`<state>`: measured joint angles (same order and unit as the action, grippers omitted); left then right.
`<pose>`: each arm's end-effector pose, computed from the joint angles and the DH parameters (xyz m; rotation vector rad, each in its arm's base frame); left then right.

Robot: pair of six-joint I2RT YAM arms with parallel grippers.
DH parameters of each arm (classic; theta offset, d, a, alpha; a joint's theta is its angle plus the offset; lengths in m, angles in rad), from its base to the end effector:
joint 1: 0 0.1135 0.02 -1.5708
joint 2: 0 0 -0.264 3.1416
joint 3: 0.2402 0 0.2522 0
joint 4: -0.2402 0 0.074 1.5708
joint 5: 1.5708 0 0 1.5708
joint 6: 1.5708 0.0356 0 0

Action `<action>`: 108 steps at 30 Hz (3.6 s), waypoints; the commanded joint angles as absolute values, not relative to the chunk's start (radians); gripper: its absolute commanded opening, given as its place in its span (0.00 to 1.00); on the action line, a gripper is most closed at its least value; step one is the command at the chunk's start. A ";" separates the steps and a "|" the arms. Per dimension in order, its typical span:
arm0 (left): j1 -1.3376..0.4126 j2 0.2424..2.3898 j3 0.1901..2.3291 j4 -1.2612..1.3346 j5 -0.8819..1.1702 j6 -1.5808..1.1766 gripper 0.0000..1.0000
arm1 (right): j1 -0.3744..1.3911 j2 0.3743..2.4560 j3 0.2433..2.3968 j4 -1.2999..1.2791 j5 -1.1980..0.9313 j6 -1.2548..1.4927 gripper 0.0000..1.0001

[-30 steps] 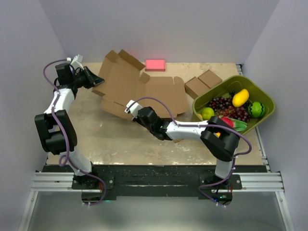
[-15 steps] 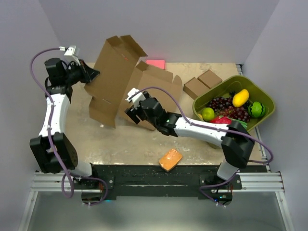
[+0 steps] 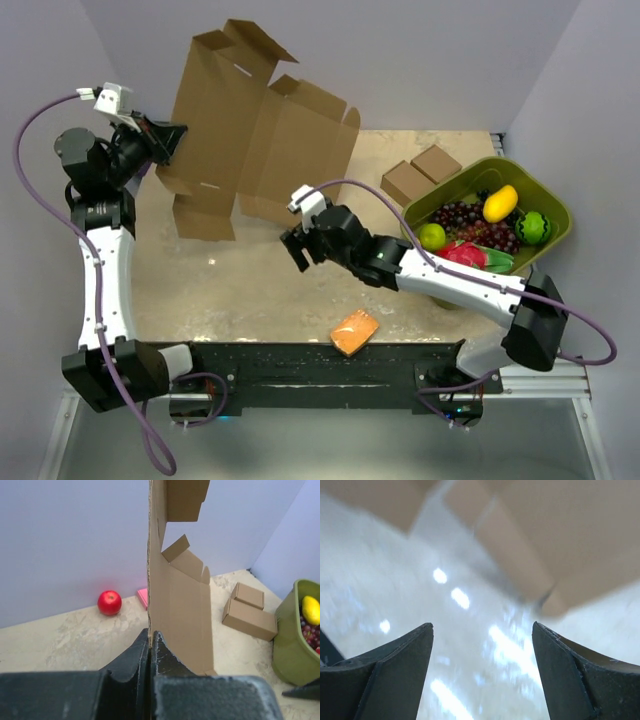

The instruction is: Fold the paper box

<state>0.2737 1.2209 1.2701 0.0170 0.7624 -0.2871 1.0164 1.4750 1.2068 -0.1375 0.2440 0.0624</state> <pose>0.2673 0.0495 0.4401 0.1922 1.5395 -0.5818 0.1898 0.2901 0.3264 -0.7695 1.8385 0.4632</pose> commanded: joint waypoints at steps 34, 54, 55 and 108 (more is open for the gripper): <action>0.279 1.213 1.499 0.002 0.617 -0.425 0.00 | 1.226 1.431 0.745 -0.425 -0.031 0.703 0.81; 0.279 1.174 1.554 -0.048 0.716 -0.459 0.00 | 0.861 1.784 1.026 -0.219 0.115 0.474 0.77; 0.279 1.172 1.560 -0.049 0.721 -0.463 0.00 | 0.842 1.795 1.052 -0.203 0.114 0.471 0.77; 0.261 1.117 1.413 0.276 1.315 -0.778 0.00 | 0.816 1.262 1.800 -0.212 0.281 -0.423 0.98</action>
<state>0.2718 1.1389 1.4151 0.2867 1.3125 -0.7948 0.8116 1.1709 1.6848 -0.2600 0.2237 -0.3218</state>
